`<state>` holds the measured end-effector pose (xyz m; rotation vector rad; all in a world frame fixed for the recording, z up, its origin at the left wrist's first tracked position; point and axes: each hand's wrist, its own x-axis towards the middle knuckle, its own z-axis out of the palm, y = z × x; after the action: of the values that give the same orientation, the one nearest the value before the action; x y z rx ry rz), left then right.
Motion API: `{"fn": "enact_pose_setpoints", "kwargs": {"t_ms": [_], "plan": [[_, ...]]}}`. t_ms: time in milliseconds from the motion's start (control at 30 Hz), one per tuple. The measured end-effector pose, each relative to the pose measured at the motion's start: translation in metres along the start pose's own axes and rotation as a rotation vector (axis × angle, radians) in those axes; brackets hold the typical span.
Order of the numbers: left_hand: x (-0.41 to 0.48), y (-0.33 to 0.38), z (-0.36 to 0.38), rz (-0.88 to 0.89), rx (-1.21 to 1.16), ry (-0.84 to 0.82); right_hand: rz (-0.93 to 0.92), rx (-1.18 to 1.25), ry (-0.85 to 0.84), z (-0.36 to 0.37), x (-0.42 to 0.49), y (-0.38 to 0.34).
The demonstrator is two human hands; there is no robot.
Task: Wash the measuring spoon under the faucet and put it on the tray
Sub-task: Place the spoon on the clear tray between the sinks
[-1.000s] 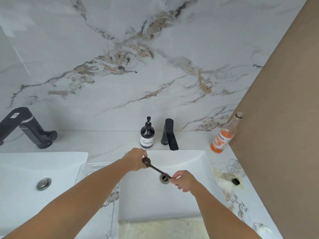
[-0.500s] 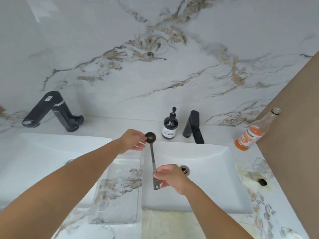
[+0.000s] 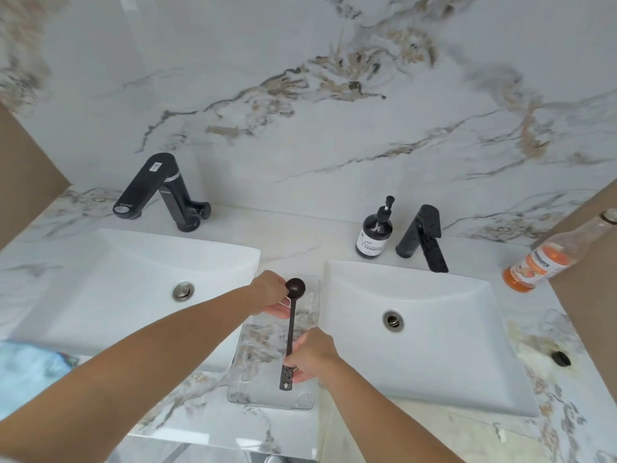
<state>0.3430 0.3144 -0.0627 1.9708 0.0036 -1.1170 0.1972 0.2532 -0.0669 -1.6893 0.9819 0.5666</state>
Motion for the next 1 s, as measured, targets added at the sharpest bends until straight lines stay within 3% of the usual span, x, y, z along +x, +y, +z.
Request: {"fn": "enact_pose_setpoints", "kwargs": {"t_ms": [200,433,667,1000], "plan": [[-0.001,-0.023,0.006,-0.067,-0.277,-0.136,-0.013,-0.1,0.051,0.025,0.014,-0.001],[0.008,-0.052,0.016,-0.111,-0.317,0.016,0.012,-0.195,0.03,0.042,0.026,0.006],[0.011,-0.06,0.028,-0.093,-0.095,0.247,0.022,-0.245,0.015,0.041,0.034,0.0],[-0.001,-0.055,0.029,-0.081,0.172,0.299,-0.036,-0.351,0.035,0.037,0.029,-0.007]]}}
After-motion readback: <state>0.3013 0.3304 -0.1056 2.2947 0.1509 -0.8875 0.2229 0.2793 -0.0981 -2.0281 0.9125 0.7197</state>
